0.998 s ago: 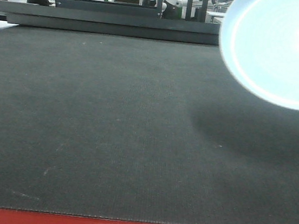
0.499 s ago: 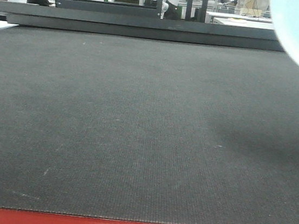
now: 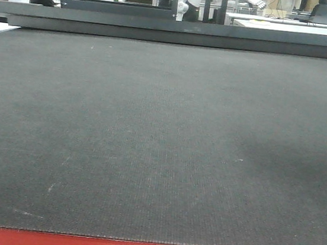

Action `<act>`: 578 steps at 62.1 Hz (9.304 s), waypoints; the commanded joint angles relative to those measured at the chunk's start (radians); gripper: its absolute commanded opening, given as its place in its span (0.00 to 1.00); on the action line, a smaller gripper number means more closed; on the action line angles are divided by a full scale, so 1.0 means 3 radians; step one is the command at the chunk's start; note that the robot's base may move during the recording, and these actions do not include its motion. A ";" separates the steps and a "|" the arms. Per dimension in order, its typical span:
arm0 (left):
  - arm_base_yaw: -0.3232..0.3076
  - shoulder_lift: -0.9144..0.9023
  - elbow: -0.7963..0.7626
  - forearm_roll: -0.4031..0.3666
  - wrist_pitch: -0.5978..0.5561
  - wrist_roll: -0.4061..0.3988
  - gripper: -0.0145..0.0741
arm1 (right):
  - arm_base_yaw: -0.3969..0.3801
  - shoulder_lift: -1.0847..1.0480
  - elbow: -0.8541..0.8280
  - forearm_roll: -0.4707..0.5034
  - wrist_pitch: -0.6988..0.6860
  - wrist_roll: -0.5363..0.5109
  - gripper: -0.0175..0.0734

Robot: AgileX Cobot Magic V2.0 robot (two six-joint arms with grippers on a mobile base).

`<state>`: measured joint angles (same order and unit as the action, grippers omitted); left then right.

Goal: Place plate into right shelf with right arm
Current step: 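Lift the white plate upright off the table with the right gripper, then drive the base away from the table holding the plate in the right gripper, then drive the base past the black chair toward the metal shelf of blue bins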

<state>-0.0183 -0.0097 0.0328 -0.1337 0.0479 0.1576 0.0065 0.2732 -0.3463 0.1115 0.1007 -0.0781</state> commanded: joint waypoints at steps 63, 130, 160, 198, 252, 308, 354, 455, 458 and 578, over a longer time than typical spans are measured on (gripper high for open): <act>-0.0007 -0.0034 0.0034 -0.0027 -0.0300 -0.0023 0.02 | -0.0022 0.0024 -0.0094 0.0026 -0.0336 -0.0030 0.25; -0.0007 -0.0034 0.0034 -0.0027 -0.0300 -0.0023 0.02 | -0.0022 0.0024 -0.0094 0.0026 -0.0336 -0.0030 0.25; -0.0007 -0.0034 0.0034 -0.0027 -0.0300 -0.0023 0.02 | -0.0022 0.0024 -0.0094 0.0026 -0.0336 -0.0030 0.25; -0.0007 -0.0034 0.0034 -0.0027 -0.0300 -0.0023 0.02 | -0.0022 0.0024 -0.0094 0.0026 -0.0336 -0.0030 0.25; -0.0007 -0.0034 0.0034 -0.0027 -0.0300 -0.0023 0.02 | -0.0022 0.0024 -0.0094 0.0026 -0.0336 -0.0030 0.25; -0.0007 -0.0034 0.0034 -0.0027 -0.0300 -0.0023 0.02 | -0.0022 0.0024 -0.0094 0.0026 -0.0336 -0.0030 0.25; -0.0007 -0.0034 0.0034 -0.0027 -0.0300 -0.0023 0.02 | -0.0022 0.0024 -0.0094 0.0026 -0.0336 -0.0030 0.25; -0.0007 -0.0034 0.0034 -0.0027 -0.0300 -0.0023 0.02 | -0.0022 0.0024 -0.0094 0.0026 -0.0336 -0.0030 0.25; -0.0007 -0.0034 0.0034 -0.0027 -0.0300 -0.0023 0.02 | -0.0022 0.0024 -0.0094 0.0026 -0.0336 -0.0030 0.25; -0.0007 -0.0034 0.0034 -0.0027 -0.0300 -0.0023 0.02 | -0.0022 0.0024 -0.0094 0.0026 -0.0336 -0.0030 0.25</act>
<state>-0.0183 -0.0097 0.0328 -0.1337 0.0479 0.1576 0.0065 0.2732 -0.3447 0.1115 0.1007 -0.0803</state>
